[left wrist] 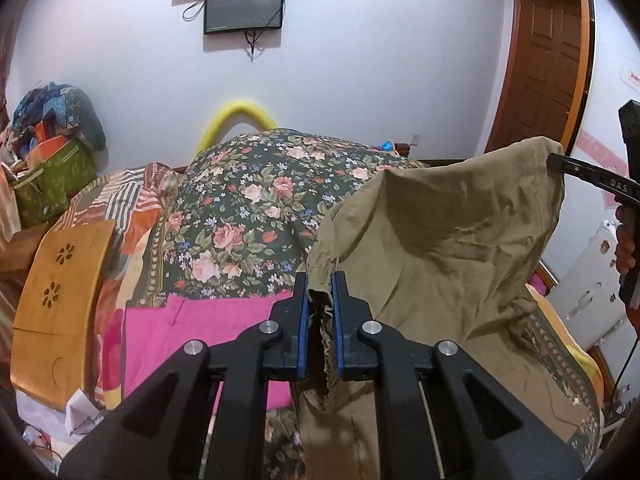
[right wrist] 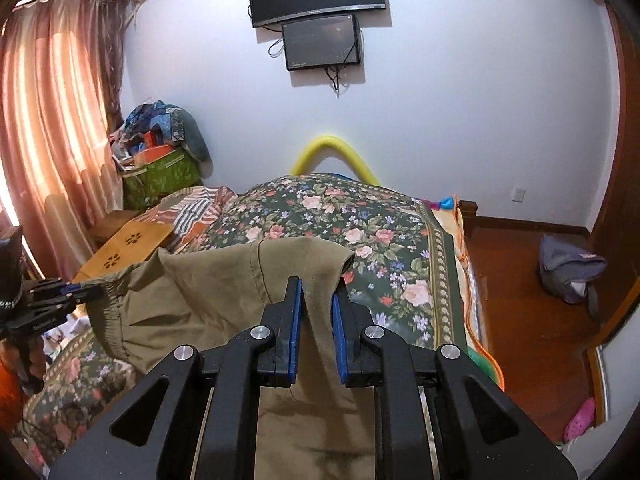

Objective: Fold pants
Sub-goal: 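Grasp the waistband with the left tool while the right tool grasps the leg hem, lifting both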

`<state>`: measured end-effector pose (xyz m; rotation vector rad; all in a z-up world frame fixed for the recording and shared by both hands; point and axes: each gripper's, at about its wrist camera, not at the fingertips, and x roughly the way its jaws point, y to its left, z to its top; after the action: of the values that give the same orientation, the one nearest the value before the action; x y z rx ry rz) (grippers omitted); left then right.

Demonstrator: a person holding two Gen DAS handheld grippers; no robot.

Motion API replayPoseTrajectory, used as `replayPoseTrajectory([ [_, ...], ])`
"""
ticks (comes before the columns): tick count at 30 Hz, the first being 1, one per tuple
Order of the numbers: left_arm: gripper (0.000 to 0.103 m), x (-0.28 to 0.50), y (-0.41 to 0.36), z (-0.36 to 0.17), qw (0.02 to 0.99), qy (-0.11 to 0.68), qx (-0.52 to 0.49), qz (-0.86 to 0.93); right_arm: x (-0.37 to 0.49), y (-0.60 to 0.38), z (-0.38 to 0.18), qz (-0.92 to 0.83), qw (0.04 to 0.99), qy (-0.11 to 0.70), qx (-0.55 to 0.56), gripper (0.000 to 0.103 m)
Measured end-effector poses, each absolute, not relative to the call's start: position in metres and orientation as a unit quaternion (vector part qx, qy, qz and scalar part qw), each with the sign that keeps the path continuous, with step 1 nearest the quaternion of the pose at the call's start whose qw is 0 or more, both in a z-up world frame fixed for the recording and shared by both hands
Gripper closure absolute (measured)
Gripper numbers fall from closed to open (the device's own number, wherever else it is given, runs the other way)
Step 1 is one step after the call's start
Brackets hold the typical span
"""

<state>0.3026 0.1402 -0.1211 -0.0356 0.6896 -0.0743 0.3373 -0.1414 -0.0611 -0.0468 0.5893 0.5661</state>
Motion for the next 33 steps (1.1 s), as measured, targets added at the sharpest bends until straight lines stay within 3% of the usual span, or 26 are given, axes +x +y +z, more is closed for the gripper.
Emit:
replayPoseTrajectory([
  [17,0.093,0.223,0.132,-0.147,0.925,0.373,-0.021,-0.073,0.245,-0.179,-0.094,0.275,0.906,0.322,0.01,0.091],
  [33,0.093,0.156,0.119,-0.201,0.903,0.423,-0.001,-0.08,0.17,-0.204,-0.166,0.261,0.879,0.397,0.04,0.091],
])
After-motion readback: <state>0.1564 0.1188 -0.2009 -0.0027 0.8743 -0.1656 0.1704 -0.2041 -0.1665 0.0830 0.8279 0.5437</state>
